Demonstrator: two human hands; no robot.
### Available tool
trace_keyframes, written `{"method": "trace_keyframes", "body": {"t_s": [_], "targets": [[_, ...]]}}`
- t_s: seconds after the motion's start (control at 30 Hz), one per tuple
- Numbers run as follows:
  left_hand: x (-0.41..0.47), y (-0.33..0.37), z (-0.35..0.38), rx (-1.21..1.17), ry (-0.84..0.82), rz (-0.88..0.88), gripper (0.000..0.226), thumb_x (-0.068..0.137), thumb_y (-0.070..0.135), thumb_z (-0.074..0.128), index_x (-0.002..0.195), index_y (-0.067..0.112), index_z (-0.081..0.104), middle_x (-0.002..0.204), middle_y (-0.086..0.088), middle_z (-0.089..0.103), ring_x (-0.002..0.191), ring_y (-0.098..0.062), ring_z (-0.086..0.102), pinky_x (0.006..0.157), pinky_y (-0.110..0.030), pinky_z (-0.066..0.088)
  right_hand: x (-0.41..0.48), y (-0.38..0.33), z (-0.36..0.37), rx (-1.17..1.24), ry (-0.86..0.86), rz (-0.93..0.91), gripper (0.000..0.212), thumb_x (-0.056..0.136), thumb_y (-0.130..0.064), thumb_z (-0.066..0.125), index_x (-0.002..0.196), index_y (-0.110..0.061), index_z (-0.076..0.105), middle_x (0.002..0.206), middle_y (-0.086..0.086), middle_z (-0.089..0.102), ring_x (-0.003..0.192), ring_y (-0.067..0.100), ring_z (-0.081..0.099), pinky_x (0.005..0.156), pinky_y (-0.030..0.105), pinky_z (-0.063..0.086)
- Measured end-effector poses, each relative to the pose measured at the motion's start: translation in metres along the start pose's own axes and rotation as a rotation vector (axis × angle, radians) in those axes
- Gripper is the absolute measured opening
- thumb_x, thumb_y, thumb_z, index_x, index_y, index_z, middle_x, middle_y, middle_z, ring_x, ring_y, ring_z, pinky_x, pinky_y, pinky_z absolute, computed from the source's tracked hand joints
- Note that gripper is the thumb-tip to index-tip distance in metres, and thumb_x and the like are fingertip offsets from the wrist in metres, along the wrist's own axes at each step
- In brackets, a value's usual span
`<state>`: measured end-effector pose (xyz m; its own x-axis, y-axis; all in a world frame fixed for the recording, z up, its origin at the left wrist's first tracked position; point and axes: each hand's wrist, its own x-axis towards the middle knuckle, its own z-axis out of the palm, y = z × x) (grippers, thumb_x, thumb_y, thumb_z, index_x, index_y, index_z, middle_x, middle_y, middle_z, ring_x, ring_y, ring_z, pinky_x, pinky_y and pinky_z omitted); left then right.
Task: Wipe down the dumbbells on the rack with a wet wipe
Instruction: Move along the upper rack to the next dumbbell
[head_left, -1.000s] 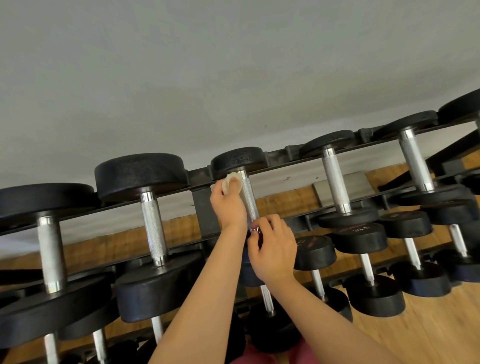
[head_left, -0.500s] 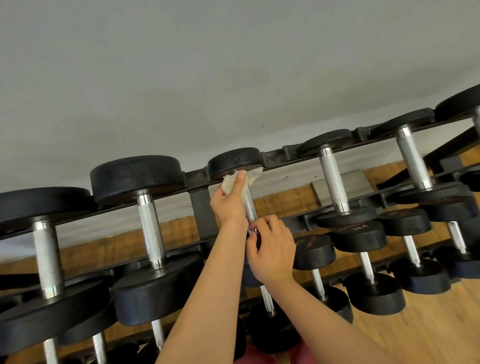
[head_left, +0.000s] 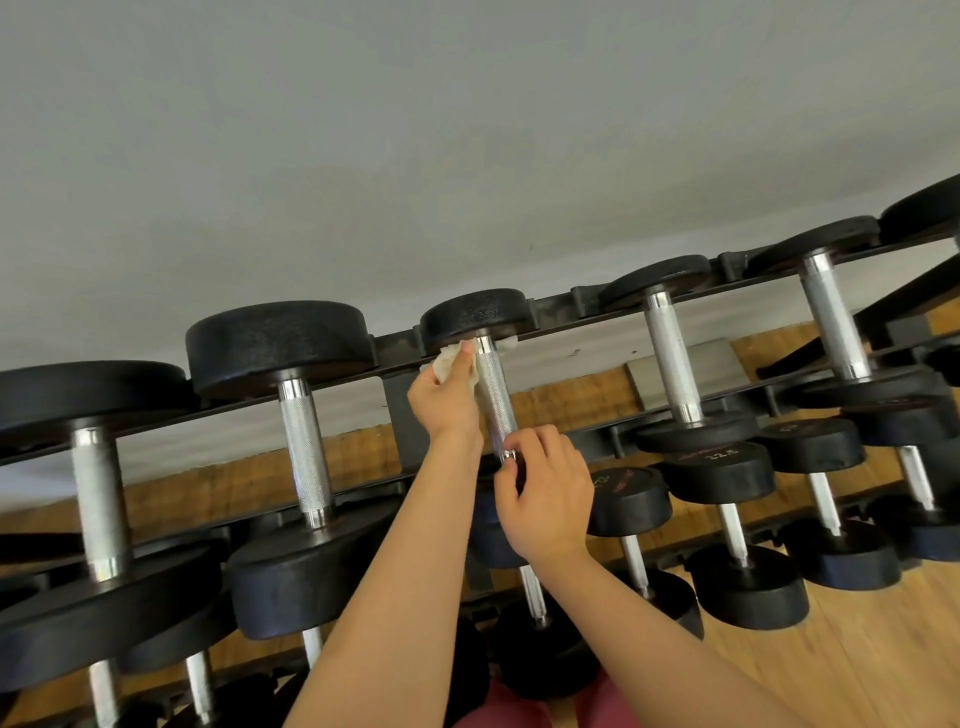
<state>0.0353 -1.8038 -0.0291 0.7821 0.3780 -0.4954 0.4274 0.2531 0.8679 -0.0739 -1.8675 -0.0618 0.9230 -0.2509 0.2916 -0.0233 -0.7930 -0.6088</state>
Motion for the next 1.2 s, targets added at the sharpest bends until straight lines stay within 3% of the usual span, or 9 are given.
{"method": "trace_keyframes", "body": {"t_s": [0.07, 0.17, 0.27, 0.57, 0.73, 0.93, 1.0, 1.1, 1.2], "targets": [[0.003, 0.001, -0.003, 0.006, -0.024, -0.018, 0.016, 0.086, 0.027, 0.073, 0.092, 0.013, 0.069, 0.086, 0.003, 0.068, 0.082, -0.010, 0.063, 0.078, -0.028, 0.054, 0.000, 0.000, 0.000, -0.002, -0.008, 0.005, 0.021, 0.084, -0.025, 0.046, 0.090, -0.017, 0.064, 0.088, -0.001, 0.058, 0.075, 0.014, 0.054, 0.064, 0.023, 0.040], [-0.001, 0.002, 0.000, 0.021, -0.115, -0.062, 0.016, 0.083, 0.030, 0.076, 0.086, 0.018, 0.066, 0.089, 0.002, 0.067, 0.083, -0.010, 0.062, 0.067, -0.021, 0.048, 0.000, -0.001, 0.000, -0.004, -0.010, 0.008, 0.021, 0.084, -0.025, 0.046, 0.090, -0.016, 0.064, 0.087, -0.001, 0.059, 0.075, 0.014, 0.054, 0.063, 0.024, 0.041], [-0.005, -0.001, 0.001, -0.051, -0.044, -0.047, 0.014, 0.084, 0.028, 0.075, 0.083, 0.017, 0.067, 0.083, 0.003, 0.067, 0.080, -0.011, 0.063, 0.064, -0.020, 0.047, 0.000, -0.001, 0.000, -0.002, -0.010, 0.007, 0.020, 0.084, -0.025, 0.046, 0.090, -0.017, 0.064, 0.086, -0.001, 0.058, 0.074, 0.014, 0.054, 0.061, 0.028, 0.046], [-0.006, 0.004, 0.007, -0.009, -0.067, -0.063, 0.015, 0.080, 0.029, 0.080, 0.081, 0.019, 0.068, 0.086, 0.002, 0.069, 0.083, -0.013, 0.065, 0.069, -0.023, 0.050, 0.001, 0.000, -0.001, -0.001, -0.006, -0.004, 0.019, 0.085, -0.024, 0.046, 0.089, -0.015, 0.063, 0.084, 0.000, 0.058, 0.073, 0.015, 0.053, 0.060, 0.028, 0.045], [-0.006, -0.002, -0.001, -0.021, 0.020, 0.011, 0.014, 0.088, 0.021, 0.072, 0.097, 0.012, 0.070, 0.090, 0.002, 0.069, 0.086, -0.009, 0.064, 0.081, -0.029, 0.055, 0.001, 0.000, -0.001, 0.006, -0.010, 0.000, 0.018, 0.084, -0.024, 0.046, 0.089, -0.016, 0.062, 0.084, -0.001, 0.058, 0.073, 0.014, 0.053, 0.060, 0.028, 0.046], [-0.022, -0.006, -0.008, 0.055, -0.078, 0.197, 0.008, 0.089, 0.026, 0.070, 0.087, 0.018, 0.067, 0.083, 0.005, 0.065, 0.075, 0.001, 0.061, 0.065, -0.013, 0.047, 0.000, 0.000, -0.002, -0.005, -0.025, 0.003, 0.020, 0.085, -0.026, 0.044, 0.089, -0.016, 0.062, 0.084, -0.002, 0.058, 0.074, 0.015, 0.054, 0.062, 0.029, 0.047], [-0.026, -0.012, -0.011, 0.002, -0.083, 0.189, 0.026, 0.095, 0.031, 0.060, 0.073, 0.017, 0.062, 0.070, 0.005, 0.057, 0.061, 0.003, 0.054, 0.058, -0.012, 0.044, 0.001, 0.000, -0.001, -0.014, -0.029, 0.005, 0.021, 0.085, -0.026, 0.044, 0.088, -0.016, 0.062, 0.083, -0.002, 0.058, 0.073, 0.015, 0.054, 0.062, 0.030, 0.047], [-0.028, -0.016, -0.013, -0.015, -0.092, 0.176, 0.033, 0.099, 0.035, 0.052, 0.075, 0.015, 0.063, 0.076, 0.000, 0.056, 0.073, -0.005, 0.054, 0.065, -0.019, 0.045, 0.001, 0.000, -0.001, -0.016, -0.024, 0.001, 0.020, 0.085, -0.025, 0.044, 0.088, -0.016, 0.062, 0.082, -0.002, 0.058, 0.073, 0.015, 0.053, 0.062, 0.029, 0.046], [-0.028, -0.014, -0.012, -0.040, -0.065, 0.120, 0.031, 0.103, 0.034, 0.041, 0.096, 0.011, 0.061, 0.088, -0.001, 0.054, 0.086, -0.011, 0.052, 0.072, -0.022, 0.042, 0.001, 0.001, -0.001, -0.014, -0.017, -0.006, 0.019, 0.084, -0.025, 0.045, 0.087, -0.015, 0.062, 0.081, -0.001, 0.058, 0.073, 0.016, 0.053, 0.062, 0.028, 0.045]]}}
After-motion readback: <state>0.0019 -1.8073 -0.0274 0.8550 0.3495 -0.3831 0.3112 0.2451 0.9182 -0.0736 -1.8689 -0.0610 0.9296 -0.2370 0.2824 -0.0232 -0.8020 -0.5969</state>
